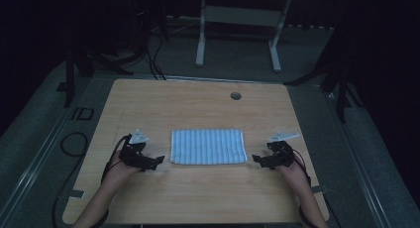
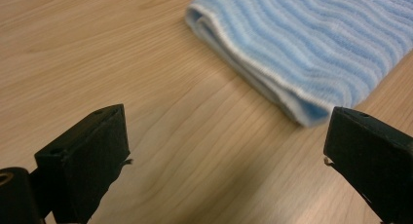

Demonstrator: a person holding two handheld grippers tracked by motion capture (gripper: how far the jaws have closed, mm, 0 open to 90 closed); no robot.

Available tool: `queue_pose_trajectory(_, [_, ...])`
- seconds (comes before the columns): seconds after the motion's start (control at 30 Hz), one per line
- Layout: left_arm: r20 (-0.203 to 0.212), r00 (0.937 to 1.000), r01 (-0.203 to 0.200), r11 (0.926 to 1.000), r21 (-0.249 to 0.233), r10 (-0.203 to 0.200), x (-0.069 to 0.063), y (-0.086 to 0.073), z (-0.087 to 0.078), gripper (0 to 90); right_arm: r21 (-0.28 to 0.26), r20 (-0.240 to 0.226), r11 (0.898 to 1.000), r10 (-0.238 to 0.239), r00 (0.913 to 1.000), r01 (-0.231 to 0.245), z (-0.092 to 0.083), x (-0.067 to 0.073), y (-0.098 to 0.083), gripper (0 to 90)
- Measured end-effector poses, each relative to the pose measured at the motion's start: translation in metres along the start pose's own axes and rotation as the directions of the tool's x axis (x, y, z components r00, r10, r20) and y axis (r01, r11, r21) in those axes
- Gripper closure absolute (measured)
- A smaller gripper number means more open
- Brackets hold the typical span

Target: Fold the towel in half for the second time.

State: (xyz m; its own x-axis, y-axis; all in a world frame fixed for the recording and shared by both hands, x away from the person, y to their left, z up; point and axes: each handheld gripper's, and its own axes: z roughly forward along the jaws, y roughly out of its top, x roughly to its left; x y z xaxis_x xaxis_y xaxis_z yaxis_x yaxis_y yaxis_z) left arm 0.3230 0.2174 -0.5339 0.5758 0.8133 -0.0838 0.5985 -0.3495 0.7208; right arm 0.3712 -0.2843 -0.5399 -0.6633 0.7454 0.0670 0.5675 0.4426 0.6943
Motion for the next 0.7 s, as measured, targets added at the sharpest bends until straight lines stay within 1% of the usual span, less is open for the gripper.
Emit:
queue_pose_trajectory(0.07, [-0.008, 0.9999, 0.010, 0.9999, -0.014, -0.010, 0.003, -0.006, -0.004, 2.7, -0.034, -0.019, 0.999, 0.013, 0.9997, -0.013, -0.007, -0.004, -0.007, 12.6])
queue_pose_trajectory(0.1, [-0.007, 0.9998, 0.020, 0.9996, -0.018, -0.020, 0.004, -0.009, -0.005, 2.7, -0.048, -0.018, 0.999, 0.012, 0.9998, -0.013, -0.010, -0.005, -0.011, 12.6])
queue_pose_trajectory(0.17, [-0.004, 0.9996, 0.028, 0.9992, -0.030, -0.028, 0.007, -0.015, -0.008, 2.7, -0.066, -0.014, 0.998, 0.005, 0.9999, -0.006, -0.015, -0.008, -0.017, 12.5])
queue_pose_trajectory(0.2, [-0.017, 0.9996, 0.021, 0.9988, -0.044, -0.022, 0.008, -0.018, -0.010, 2.7, -0.072, -0.007, 0.997, 0.002, 1.0000, -0.003, -0.018, -0.009, -0.021, 12.5])
queue_pose_trajectory(0.23, [-0.023, 0.9994, 0.023, 0.9979, -0.061, -0.025, 0.010, -0.021, -0.012, 2.7, -0.086, -0.001, 0.996, 0.004, 1.0000, -0.004, -0.021, -0.010, -0.024, 12.5])
queue_pose_trajectory(0.27, [-0.024, 0.9991, 0.034, 0.9968, -0.071, -0.036, 0.012, -0.023, -0.014, 2.7, -0.094, 0.003, 0.996, 0.008, 1.0000, -0.008, -0.023, -0.011, -0.026, 12.5])
queue_pose_trajectory(0.33, [-0.030, 0.9987, 0.039, 0.9947, -0.095, -0.042, 0.015, -0.028, -0.018, 2.7, -0.108, 0.018, 0.994, 0.023, 0.9996, -0.021, -0.028, -0.013, -0.032, 12.6])
queue_pose_trajectory(0.37, [-0.038, 0.9981, 0.044, 0.9944, -0.096, -0.048, 0.017, -0.030, -0.020, 2.7, -0.120, 0.023, 0.992, 0.031, 0.9992, -0.028, -0.031, -0.013, -0.035, 12.6])
queue_pose_trajectory(0.43, [-0.035, 0.9975, 0.057, 0.9938, -0.096, -0.061, 0.019, -0.035, -0.022, 2.7, -0.130, 0.034, 0.991, 0.044, 0.9984, -0.039, -0.035, -0.014, -0.039, 12.6])
queue_pose_trajectory(0.47, [-0.035, 0.9975, 0.057, 0.9938, -0.096, -0.061, 0.019, -0.035, -0.022, 2.7, -0.130, 0.034, 0.991, 0.044, 0.9984, -0.039, -0.035, -0.014, -0.039, 12.6])
queue_pose_trajectory(0.5, [-0.033, 0.9963, 0.076, 0.9927, -0.094, -0.079, 0.021, -0.039, -0.025, 2.7, -0.137, 0.058, 0.990, 0.045, 0.9973, -0.037, -0.038, -0.014, -0.043, 12.6])
queue_pose_trajectory(0.53, [-0.034, 0.9958, 0.081, 0.9923, -0.094, -0.084, 0.022, -0.042, -0.026, 2.7, -0.142, 0.070, 0.989, 0.044, 0.9966, -0.034, -0.040, -0.014, -0.044, 12.6])
queue_pose_trajectory(0.7, [-0.056, 0.9920, 0.107, 0.9875, -0.116, -0.114, 0.024, -0.051, -0.030, 2.7, -0.172, 0.111, 0.984, 0.059, 0.9921, -0.039, -0.046, -0.017, -0.054, 12.6])
